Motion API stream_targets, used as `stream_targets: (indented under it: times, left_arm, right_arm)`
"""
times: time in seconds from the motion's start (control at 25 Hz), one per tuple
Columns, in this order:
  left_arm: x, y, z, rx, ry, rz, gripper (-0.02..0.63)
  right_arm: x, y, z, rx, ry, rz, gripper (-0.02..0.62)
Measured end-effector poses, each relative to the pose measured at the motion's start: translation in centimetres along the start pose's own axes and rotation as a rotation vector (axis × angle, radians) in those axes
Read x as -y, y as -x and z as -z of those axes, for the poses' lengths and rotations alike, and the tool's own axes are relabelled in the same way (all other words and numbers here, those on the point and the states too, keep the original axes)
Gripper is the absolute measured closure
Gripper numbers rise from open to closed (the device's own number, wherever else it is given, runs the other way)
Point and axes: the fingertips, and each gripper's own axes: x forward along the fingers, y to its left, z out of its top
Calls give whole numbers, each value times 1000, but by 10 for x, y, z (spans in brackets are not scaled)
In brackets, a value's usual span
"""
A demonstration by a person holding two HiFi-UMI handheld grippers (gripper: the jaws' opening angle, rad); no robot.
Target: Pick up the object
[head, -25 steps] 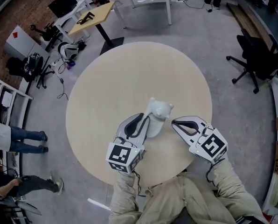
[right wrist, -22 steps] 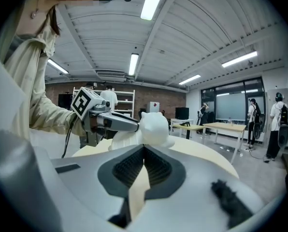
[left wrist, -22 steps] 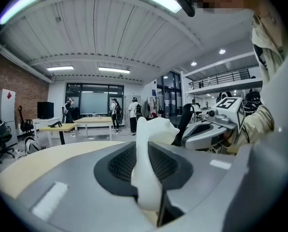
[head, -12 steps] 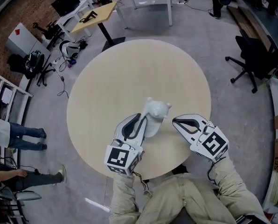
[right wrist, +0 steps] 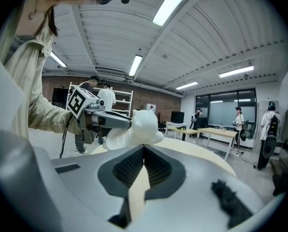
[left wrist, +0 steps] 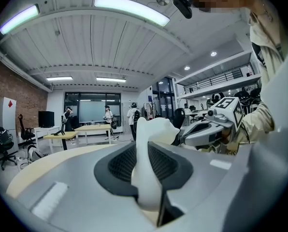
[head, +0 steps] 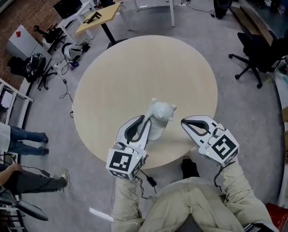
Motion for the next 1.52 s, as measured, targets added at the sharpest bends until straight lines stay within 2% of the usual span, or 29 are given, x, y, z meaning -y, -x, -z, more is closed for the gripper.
stream_targets:
  times: [0.48, 0.72, 0.92, 1.52]
  left_arm:
    - [55, 82, -12, 31, -37, 8, 526]
    - [87, 127, -3, 41, -37, -5, 528]
    - [108, 139, -11, 43, -32, -11, 528]
    - [122, 138, -24, 56, -29, -38, 528]
  right_arm:
    - [-74, 65, -18, 38, 5, 65, 592]
    - [-114, 98, -13, 53, 17, 81, 592]
    - [-121, 121, -21, 62, 4, 74, 592]
    - [-121, 141, -35, 78, 17, 49, 592]
